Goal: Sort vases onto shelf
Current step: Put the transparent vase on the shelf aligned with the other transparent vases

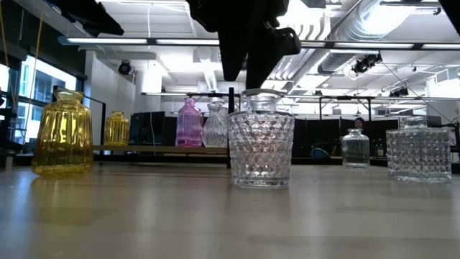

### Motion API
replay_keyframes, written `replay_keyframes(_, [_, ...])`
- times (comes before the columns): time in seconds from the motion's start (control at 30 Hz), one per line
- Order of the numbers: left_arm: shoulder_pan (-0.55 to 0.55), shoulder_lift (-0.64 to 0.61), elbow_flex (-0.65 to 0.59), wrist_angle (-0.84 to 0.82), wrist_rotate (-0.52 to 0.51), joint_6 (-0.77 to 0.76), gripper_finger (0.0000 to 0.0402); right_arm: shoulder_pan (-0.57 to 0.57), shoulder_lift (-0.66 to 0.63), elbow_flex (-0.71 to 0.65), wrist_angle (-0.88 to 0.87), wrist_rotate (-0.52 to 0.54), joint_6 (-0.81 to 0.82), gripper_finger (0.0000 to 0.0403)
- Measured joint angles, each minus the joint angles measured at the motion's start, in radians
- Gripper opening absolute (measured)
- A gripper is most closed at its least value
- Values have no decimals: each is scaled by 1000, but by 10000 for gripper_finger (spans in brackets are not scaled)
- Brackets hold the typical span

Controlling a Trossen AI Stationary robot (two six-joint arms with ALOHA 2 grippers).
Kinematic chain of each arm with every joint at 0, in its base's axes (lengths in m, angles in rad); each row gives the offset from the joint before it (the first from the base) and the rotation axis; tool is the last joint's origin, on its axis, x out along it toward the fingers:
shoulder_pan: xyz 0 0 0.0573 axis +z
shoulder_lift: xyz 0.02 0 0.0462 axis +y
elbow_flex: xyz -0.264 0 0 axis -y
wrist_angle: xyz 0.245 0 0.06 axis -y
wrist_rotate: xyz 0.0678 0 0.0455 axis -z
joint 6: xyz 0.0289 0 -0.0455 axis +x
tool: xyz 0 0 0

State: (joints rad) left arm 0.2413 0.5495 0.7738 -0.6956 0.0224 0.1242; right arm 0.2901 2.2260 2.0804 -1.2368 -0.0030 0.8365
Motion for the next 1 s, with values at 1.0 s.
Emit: replay_keyframes(1.0, [0,0,0,0,1,-8,87,29,7,211,-337,239,217,208])
